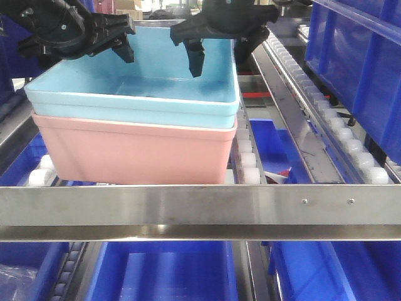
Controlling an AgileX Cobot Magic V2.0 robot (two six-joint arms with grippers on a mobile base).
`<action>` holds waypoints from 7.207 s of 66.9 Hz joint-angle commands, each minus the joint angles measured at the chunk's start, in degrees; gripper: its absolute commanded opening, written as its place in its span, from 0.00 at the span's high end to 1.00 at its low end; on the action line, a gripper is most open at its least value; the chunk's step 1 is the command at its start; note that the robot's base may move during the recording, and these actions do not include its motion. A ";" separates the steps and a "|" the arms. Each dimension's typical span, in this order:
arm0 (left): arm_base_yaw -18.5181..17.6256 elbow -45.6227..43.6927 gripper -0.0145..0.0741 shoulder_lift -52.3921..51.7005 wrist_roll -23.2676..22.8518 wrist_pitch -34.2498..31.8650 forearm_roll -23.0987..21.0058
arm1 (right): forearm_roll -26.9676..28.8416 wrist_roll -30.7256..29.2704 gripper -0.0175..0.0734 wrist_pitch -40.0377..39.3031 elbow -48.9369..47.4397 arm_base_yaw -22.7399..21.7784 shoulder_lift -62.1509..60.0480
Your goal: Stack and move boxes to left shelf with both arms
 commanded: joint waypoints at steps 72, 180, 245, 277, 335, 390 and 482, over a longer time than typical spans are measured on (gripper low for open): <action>-0.84 6.48 0.85 -25.36 0.35 6.54 8.92 | -0.17 0.93 0.75 1.84 1.36 0.22 -15.45; -20.71 38.93 0.85 -64.55 0.72 -7.13 16.48 | -0.17 1.12 0.75 -33.76 89.45 0.22 -110.64; -13.17 51.77 0.85 -81.49 88.15 -0.47 -66.26 | -0.17 1.12 0.75 -33.76 89.45 0.22 -110.64; 20.28 70.01 0.85 -104.62 82.88 3.73 -67.53 | -0.17 1.12 0.75 -33.76 89.45 0.22 -110.64; 21.07 74.75 0.85 -104.62 69.32 -1.21 -55.05 | -0.17 1.12 0.75 -33.76 89.45 0.22 -110.64; 21.07 74.75 0.85 -104.62 69.32 -1.21 -55.05 | 4.81 -2.13 0.75 -35.34 96.90 -18.24 -110.69; 21.07 74.75 0.85 -104.62 69.32 -1.21 -55.05 | 9.98 -2.44 0.75 -50.66 116.97 -31.91 -123.15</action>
